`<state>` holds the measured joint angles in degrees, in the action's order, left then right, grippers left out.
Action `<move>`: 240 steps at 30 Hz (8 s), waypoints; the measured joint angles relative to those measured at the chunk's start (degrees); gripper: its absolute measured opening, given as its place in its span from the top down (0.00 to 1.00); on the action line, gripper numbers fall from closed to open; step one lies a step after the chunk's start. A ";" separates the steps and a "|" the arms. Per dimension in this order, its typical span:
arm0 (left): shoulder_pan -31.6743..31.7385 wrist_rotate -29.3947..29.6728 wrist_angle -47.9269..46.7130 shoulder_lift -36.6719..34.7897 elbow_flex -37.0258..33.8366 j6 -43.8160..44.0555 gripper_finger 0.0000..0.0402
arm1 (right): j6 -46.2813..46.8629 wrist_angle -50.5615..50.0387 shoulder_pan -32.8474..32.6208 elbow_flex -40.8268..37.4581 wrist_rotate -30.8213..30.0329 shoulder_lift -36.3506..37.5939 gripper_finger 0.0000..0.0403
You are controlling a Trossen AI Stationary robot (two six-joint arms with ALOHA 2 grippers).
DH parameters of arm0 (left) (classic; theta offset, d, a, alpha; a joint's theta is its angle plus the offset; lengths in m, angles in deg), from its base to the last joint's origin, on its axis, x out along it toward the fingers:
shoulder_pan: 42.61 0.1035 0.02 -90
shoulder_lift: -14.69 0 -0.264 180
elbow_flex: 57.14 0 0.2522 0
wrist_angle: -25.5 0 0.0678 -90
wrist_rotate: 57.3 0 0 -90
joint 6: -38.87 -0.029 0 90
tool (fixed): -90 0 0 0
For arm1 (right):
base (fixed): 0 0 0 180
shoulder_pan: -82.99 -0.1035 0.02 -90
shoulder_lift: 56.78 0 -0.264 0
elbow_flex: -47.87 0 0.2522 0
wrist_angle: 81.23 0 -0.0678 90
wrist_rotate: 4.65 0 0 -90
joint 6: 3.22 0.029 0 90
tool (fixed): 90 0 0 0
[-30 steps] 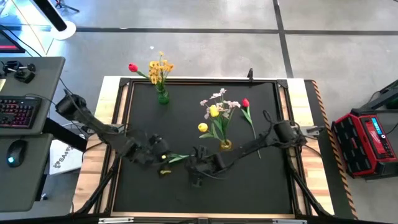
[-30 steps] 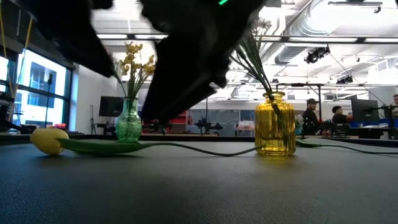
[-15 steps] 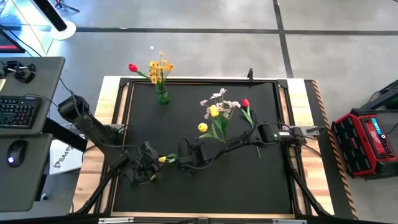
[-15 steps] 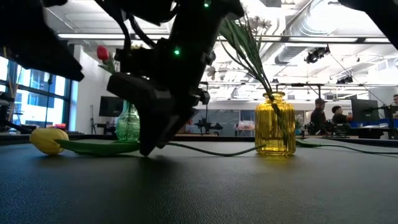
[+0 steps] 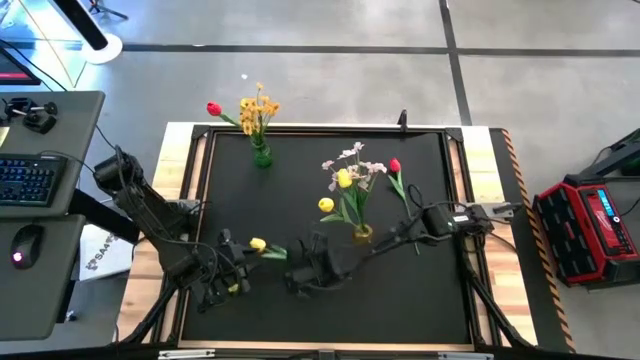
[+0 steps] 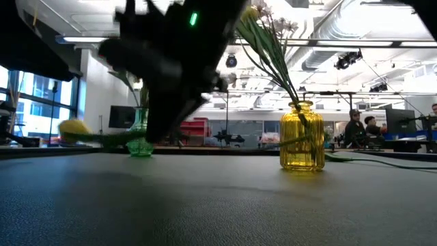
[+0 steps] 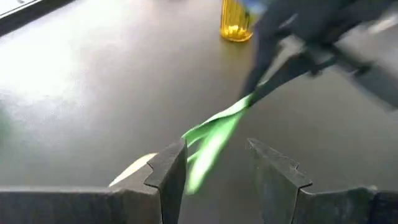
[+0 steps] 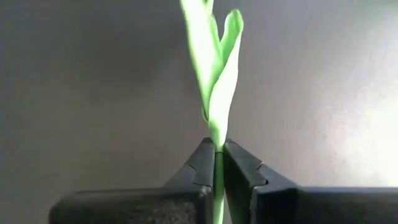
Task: Sort flowers into vase by color
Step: Put the yellow tulip into the yellow vase, then put the red tulip into the green vase
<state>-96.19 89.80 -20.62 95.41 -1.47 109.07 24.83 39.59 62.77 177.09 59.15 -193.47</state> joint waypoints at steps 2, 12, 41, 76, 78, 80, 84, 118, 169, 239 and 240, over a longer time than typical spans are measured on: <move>-1.06 1.11 -0.62 0.01 0.00 1.47 0.62 | 0.40 -1.22 -1.93 0.00 -2.58 1.82 0.99; -3.66 8.55 -0.37 0.01 0.00 1.69 0.62 | 19.08 -25.93 -12.70 0.00 -28.23 12.30 1.00; 2.45 12.14 7.83 0.01 0.02 -8.05 0.62 | 39.79 19.42 -29.92 -61.27 -54.21 45.08 1.00; 6.44 6.43 11.41 0.14 0.00 -10.79 0.62 | -44.72 134.89 1.01 -89.89 -15.50 46.37 1.00; 6.44 6.40 11.50 0.14 0.00 -10.81 0.62 | -45.23 134.74 0.32 -90.27 -15.63 46.37 1.00; 6.44 6.39 11.65 0.14 0.00 -10.81 0.62 | -46.30 134.62 -0.66 -90.61 -15.83 46.37 1.00; 6.44 6.35 11.81 0.14 0.00 -10.81 0.62 | -47.57 133.58 -3.04 -91.35 -18.27 46.37 1.00; 6.44 6.26 13.51 0.14 0.00 -10.86 0.62 | -27.82 117.39 -9.48 -93.50 -33.29 46.37 0.80; 9.34 5.93 16.46 0.14 0.00 -13.87 0.62 | 33.90 17.48 21.12 -90.79 -9.18 68.68 0.57; 15.29 -24.79 77.29 8.09 -2.89 -79.20 0.62 | -44.83 128.60 -12.59 -66.34 11.65 34.34 1.00; 16.18 -25.90 79.77 9.12 -2.79 -80.66 0.62 | -44.05 129.04 -12.24 -66.34 11.90 33.95 1.00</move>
<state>-80.01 63.90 59.14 104.53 -4.27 28.42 -19.22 168.63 50.53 110.76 71.04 -159.53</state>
